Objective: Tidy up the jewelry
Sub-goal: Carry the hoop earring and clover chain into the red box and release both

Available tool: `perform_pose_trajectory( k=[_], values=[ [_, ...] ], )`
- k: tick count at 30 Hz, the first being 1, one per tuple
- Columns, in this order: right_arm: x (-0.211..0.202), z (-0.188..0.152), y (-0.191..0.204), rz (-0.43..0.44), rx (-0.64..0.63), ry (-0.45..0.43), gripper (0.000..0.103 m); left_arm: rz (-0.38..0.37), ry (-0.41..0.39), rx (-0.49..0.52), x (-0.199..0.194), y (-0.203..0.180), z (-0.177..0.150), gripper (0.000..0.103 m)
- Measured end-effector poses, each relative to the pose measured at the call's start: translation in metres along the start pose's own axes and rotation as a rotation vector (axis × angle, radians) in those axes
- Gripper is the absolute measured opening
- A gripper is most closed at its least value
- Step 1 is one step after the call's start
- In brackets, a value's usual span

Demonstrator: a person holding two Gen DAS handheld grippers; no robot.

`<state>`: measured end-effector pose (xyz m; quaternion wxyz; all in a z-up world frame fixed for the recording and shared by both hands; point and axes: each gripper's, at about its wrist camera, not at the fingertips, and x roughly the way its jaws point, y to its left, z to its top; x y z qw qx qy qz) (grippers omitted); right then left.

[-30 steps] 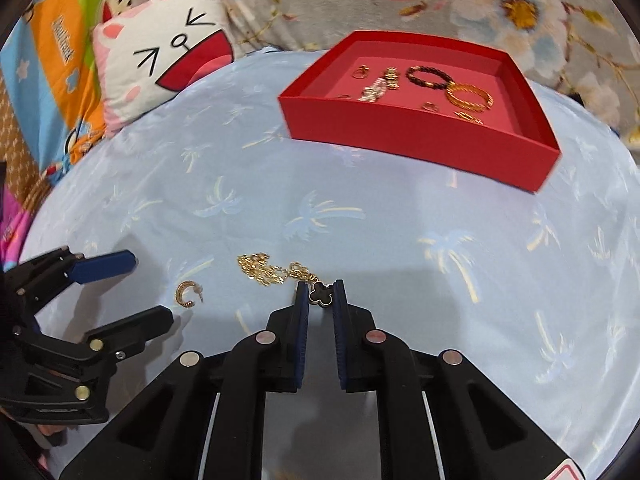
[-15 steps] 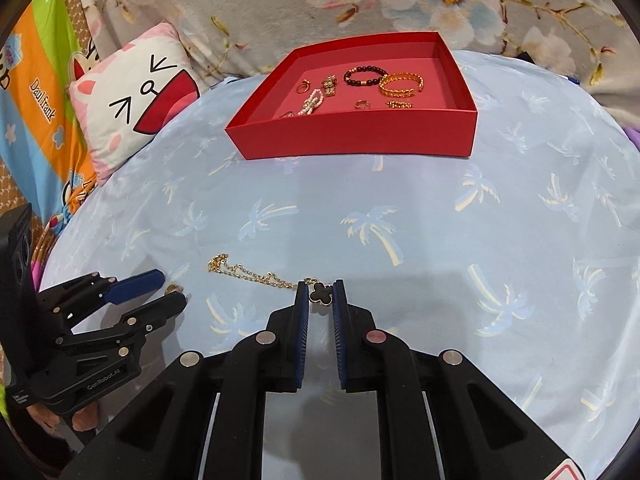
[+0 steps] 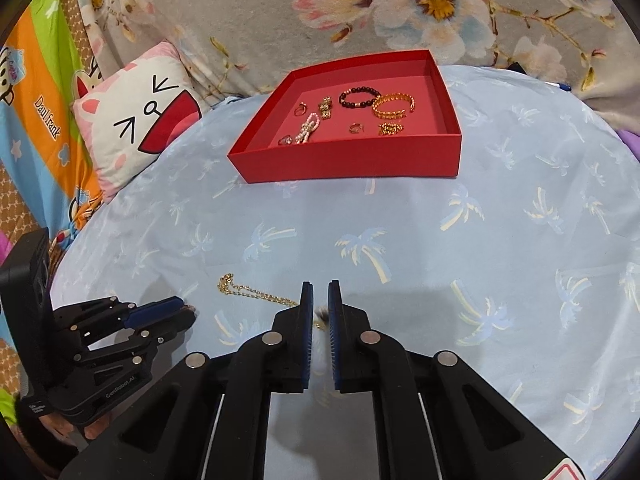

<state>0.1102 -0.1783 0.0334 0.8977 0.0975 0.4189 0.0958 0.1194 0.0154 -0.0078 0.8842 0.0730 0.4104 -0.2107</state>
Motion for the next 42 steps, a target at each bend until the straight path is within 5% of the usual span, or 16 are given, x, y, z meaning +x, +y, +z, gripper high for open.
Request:
perform_pose_trajectory(
  k=[8, 13, 21, 27, 40, 42],
  values=[
    [-0.008, 0.009, -0.003, 0.009, -0.026, -0.013, 0.006, -0.014, -0.026, 0.001, -0.009, 0.000, 0.011, 0.016],
    [0.002, -0.001, -0.001, -0.004, -0.042, 0.009, 0.036, -0.013, -0.020, -0.023, -0.008, 0.005, 0.011, 0.016],
    [0.034, -0.013, 0.008, -0.060, -0.090, 0.085, 0.031, -0.018, 0.000, -0.048, -0.003, 0.009, 0.005, 0.016],
    [0.037, -0.017, 0.013, -0.072, -0.116, 0.077, 0.001, -0.025, 0.004, -0.059, 0.000, 0.011, 0.004, 0.016],
    [0.023, -0.004, 0.003, -0.046, -0.051, 0.023, 0.000, -0.026, -0.001, -0.076, -0.001, 0.014, 0.003, 0.016],
    [0.028, -0.004, 0.003, -0.049, -0.039, 0.035, 0.011, -0.026, 0.000, -0.076, -0.001, 0.014, 0.003, 0.016]
  ],
)
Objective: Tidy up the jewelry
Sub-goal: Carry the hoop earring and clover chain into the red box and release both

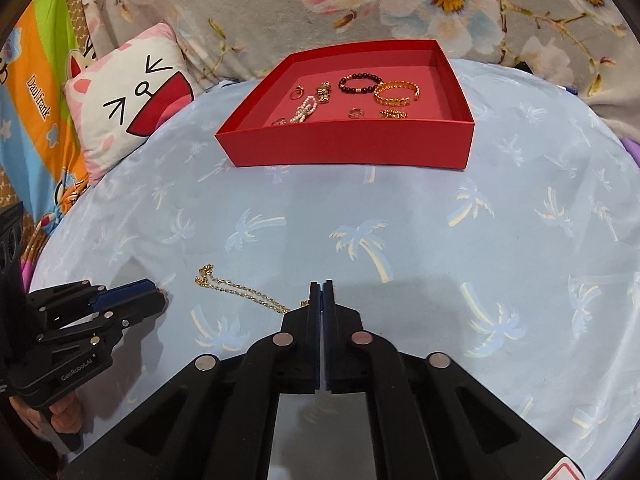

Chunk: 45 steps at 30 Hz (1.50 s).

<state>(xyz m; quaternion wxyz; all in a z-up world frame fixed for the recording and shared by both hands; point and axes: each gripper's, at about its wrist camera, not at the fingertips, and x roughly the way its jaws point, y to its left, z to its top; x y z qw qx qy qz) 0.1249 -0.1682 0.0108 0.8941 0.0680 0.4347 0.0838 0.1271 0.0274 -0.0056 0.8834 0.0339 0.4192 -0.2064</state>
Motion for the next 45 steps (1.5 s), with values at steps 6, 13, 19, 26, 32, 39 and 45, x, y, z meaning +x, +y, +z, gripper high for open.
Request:
perform_pose_trajectory(
  k=[6, 13, 19, 26, 32, 39, 45],
  values=[
    [0.012, -0.002, 0.009, -0.020, -0.025, 0.029, 0.017, -0.004, 0.000, -0.007, 0.001, 0.001, 0.000, 0.016],
    [0.016, -0.004, 0.012, -0.056, -0.052, 0.020, 0.014, -0.006, 0.000, -0.010, 0.001, 0.003, 0.000, 0.016],
    [0.014, -0.003, 0.004, -0.038, -0.017, 0.024, 0.006, -0.004, -0.005, -0.014, -0.001, 0.003, 0.001, 0.016],
    [-0.015, 0.015, 0.002, 0.000, -0.001, -0.050, 0.006, 0.002, -0.043, 0.000, -0.009, 0.005, 0.013, 0.016],
    [-0.051, 0.058, 0.006, 0.002, -0.049, -0.147, 0.006, -0.009, -0.079, 0.016, -0.020, 0.007, 0.045, 0.016],
    [-0.089, 0.125, 0.000, -0.024, -0.083, -0.269, 0.006, -0.030, -0.111, 0.041, -0.028, 0.009, 0.109, 0.016],
    [-0.102, 0.193, -0.013, -0.047, -0.080, -0.328, 0.006, -0.043, -0.128, 0.068, -0.018, 0.005, 0.176, 0.016]
  ],
)
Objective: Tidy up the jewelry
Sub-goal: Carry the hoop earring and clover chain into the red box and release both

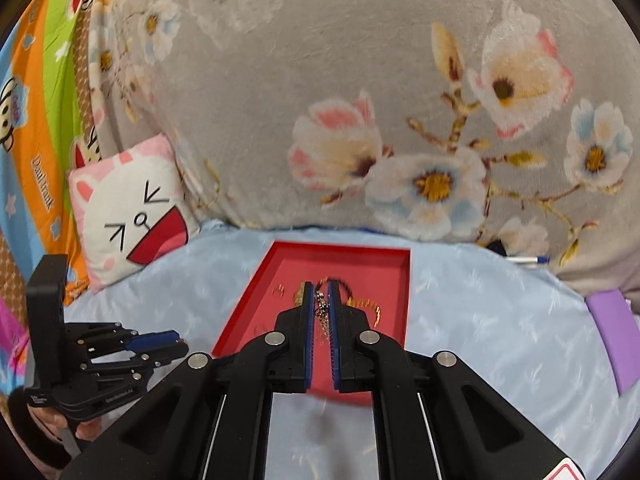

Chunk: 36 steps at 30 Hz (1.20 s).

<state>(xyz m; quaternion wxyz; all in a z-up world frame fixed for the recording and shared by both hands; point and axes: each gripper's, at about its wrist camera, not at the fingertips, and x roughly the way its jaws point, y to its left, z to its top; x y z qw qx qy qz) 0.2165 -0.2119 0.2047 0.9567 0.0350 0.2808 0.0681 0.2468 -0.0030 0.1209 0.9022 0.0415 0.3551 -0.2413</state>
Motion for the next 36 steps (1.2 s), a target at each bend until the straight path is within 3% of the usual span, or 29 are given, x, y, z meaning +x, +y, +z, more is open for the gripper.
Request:
perform_pose_trajectory(
  k=[8, 13, 23, 33, 34, 36],
  values=[
    [0.060, 0.041, -0.033, 0.007, 0.084, 0.033, 0.006, -0.007, -0.022, -0.007, 0.050, 0.002, 0.064, 0.016],
    [0.107, 0.049, -0.045, -0.021, 0.101, 0.056, 0.006, -0.013, 0.020, -0.056, 0.096, 0.010, 0.088, 0.016],
    [0.174, 0.053, -0.074, -0.096, 0.118, 0.084, 0.006, -0.075, 0.143, -0.144, 0.163, 0.013, 0.090, 0.016],
    [0.210, 0.027, -0.082, -0.108, 0.121, 0.128, 0.007, -0.072, 0.202, -0.167, 0.191, 0.019, 0.079, 0.017],
    [0.211, 0.025, -0.082, -0.108, 0.119, 0.127, 0.008, -0.073, 0.207, -0.174, 0.193, 0.020, 0.078, 0.018],
    [0.210, 0.022, -0.082, -0.109, 0.118, 0.127, 0.012, -0.076, 0.209, -0.192, 0.193, 0.023, 0.078, 0.031]
  ],
)
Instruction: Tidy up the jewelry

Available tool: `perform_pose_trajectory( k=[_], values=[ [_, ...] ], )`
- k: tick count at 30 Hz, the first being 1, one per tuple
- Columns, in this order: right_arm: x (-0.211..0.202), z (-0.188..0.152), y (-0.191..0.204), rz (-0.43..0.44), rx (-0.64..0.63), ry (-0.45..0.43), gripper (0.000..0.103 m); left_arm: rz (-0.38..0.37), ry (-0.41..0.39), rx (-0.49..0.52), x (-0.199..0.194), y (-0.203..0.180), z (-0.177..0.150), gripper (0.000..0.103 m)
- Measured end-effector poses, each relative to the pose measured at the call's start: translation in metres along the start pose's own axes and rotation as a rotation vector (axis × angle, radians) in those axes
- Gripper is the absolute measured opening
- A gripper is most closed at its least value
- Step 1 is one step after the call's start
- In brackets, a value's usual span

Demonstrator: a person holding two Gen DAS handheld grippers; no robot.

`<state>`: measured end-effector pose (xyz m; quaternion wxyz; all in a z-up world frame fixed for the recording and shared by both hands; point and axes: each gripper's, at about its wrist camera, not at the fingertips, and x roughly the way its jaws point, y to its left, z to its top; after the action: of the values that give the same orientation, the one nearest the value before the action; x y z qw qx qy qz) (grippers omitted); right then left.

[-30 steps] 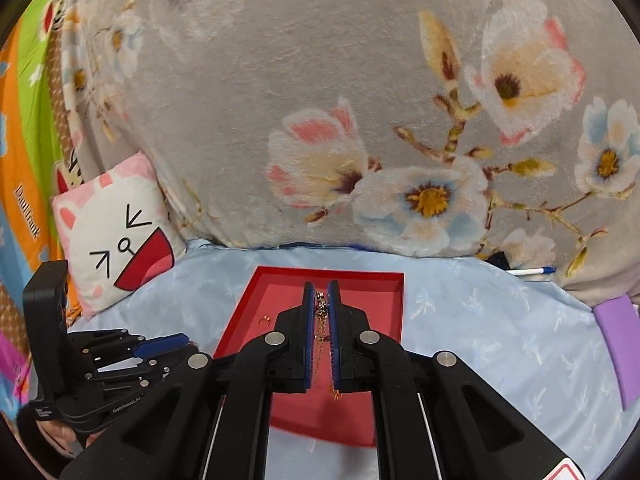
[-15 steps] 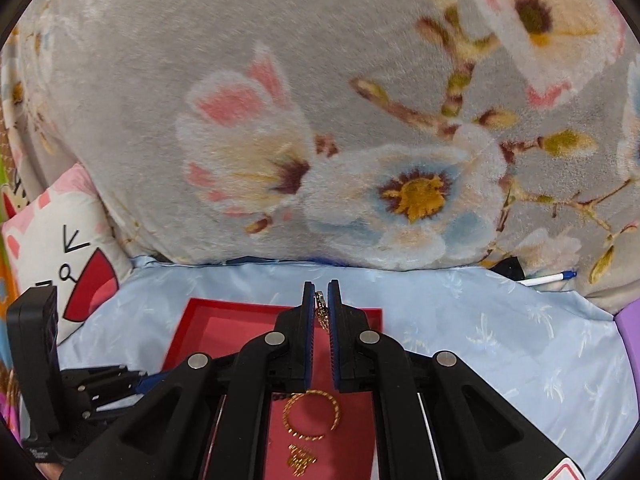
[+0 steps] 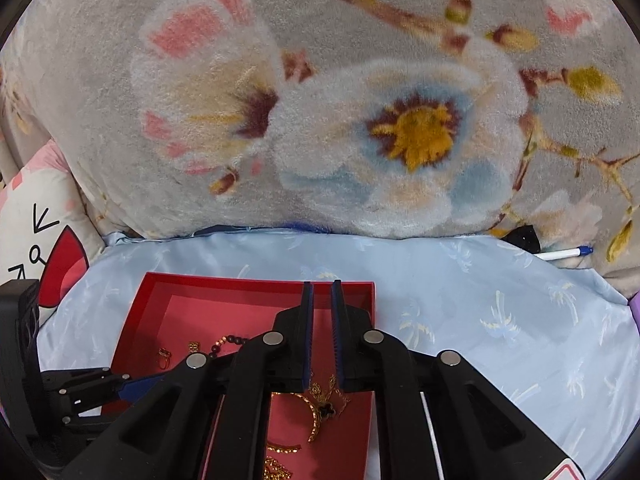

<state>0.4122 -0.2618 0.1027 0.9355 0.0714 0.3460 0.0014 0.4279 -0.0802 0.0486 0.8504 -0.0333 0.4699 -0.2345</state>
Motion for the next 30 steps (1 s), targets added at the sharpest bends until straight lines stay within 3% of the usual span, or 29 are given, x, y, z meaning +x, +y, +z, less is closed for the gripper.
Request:
perform_pose_trajectory(
  k=[5, 7, 9, 13, 15, 22, 26, 28, 30],
  values=[
    [-0.019, -0.011, 0.001, 0.017, -0.001, -0.028, 0.025, 0.082, -0.064, 0.023, -0.018, 0.000, -0.004, 0.038],
    [-0.036, -0.022, 0.005, 0.013, -0.018, -0.055, 0.040, 0.129, -0.104, 0.032, -0.032, 0.000, -0.009, 0.045],
    [-0.052, -0.035, 0.008, 0.009, -0.032, -0.077, 0.048, 0.179, -0.151, 0.040, -0.050, 0.002, -0.019, 0.054],
    [-0.079, -0.070, 0.014, 0.024, -0.035, -0.074, 0.058, 0.289, -0.232, 0.061, -0.078, -0.002, -0.041, 0.055],
    [-0.087, -0.087, 0.015, 0.031, -0.018, -0.065, 0.062, 0.318, -0.260, 0.059, -0.090, -0.002, -0.054, 0.059],
    [-0.092, -0.136, 0.025, 0.035, 0.012, -0.013, 0.066, 0.430, -0.308, 0.068, -0.102, -0.009, -0.090, 0.060],
    [-0.095, -0.153, 0.031, 0.028, 0.043, 0.007, 0.067, 0.424, -0.281, 0.022, -0.102, -0.009, -0.100, 0.060],
    [-0.098, -0.159, 0.034, 0.006, 0.043, 0.006, 0.074, 0.430, -0.276, 0.006, -0.102, -0.010, -0.107, 0.061],
    [-0.102, -0.166, 0.039, -0.015, 0.039, 0.008, 0.076, 0.444, -0.277, -0.004, -0.103, -0.012, -0.112, 0.068]
  ],
)
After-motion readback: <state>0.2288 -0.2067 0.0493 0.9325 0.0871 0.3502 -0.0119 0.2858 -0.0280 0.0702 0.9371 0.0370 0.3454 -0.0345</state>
